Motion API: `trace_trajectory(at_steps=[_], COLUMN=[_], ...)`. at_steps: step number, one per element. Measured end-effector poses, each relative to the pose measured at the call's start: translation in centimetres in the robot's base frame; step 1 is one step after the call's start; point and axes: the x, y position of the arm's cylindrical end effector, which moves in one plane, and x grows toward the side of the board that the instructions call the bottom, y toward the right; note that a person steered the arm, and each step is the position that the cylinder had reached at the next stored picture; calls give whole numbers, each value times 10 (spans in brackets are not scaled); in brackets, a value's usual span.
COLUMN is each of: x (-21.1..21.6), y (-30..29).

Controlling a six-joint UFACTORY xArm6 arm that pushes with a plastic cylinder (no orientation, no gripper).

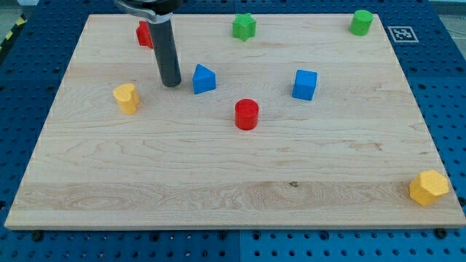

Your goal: Push the yellow heart towards the left of the board

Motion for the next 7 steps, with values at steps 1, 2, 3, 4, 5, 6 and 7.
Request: trace_trajectory(at_steps=[1,2,3,4,5,6,7], x=[0,4,26,46,46,57,59], y=[21,30,34,36,36,32,7])
